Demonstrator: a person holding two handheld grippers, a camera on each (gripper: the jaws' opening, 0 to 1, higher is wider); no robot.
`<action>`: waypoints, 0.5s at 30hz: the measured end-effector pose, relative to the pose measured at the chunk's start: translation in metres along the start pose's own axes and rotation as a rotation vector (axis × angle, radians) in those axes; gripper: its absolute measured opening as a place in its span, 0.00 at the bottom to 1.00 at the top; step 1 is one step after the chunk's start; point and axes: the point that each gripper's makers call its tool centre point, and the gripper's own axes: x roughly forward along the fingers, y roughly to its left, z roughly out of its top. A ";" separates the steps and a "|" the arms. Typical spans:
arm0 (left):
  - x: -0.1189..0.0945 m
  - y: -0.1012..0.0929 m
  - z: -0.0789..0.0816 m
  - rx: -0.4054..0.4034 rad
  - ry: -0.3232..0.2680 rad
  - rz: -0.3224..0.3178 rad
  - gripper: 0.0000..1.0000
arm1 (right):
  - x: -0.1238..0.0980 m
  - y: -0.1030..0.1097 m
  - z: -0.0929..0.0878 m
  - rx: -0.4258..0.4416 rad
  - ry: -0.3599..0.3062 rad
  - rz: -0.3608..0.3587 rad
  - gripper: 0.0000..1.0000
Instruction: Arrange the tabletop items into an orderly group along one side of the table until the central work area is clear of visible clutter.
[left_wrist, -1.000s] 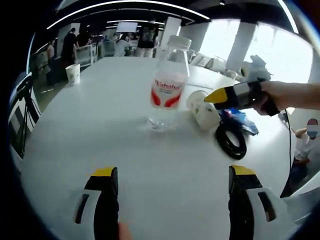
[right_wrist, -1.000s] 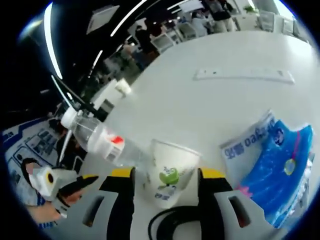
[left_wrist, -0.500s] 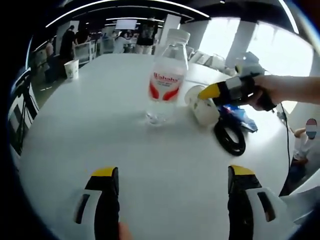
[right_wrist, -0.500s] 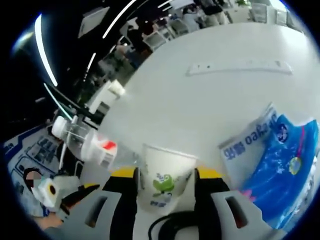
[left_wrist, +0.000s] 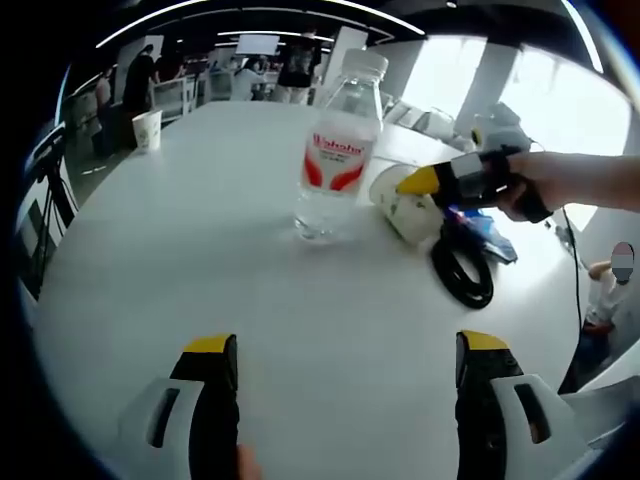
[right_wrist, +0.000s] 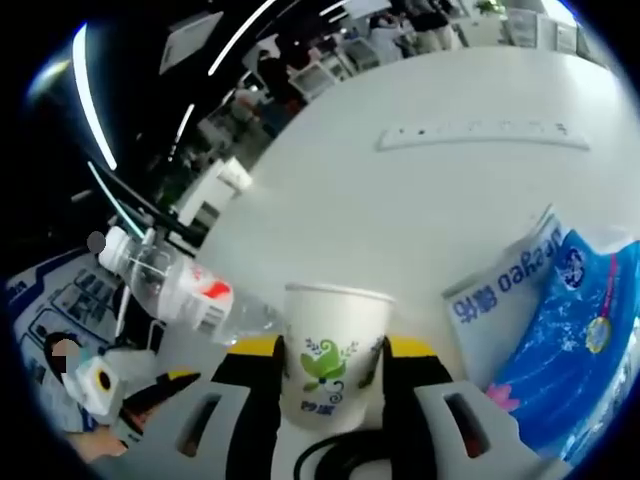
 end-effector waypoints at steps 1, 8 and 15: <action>0.001 0.000 0.000 0.001 -0.001 -0.001 0.87 | -0.001 0.000 0.001 -0.003 -0.008 -0.002 0.36; 0.001 -0.003 0.001 0.003 0.000 -0.003 0.87 | -0.012 0.001 0.009 -0.035 -0.098 -0.021 0.35; 0.001 -0.008 0.003 0.012 -0.004 -0.010 0.86 | -0.019 0.005 0.011 -0.053 -0.165 -0.024 0.36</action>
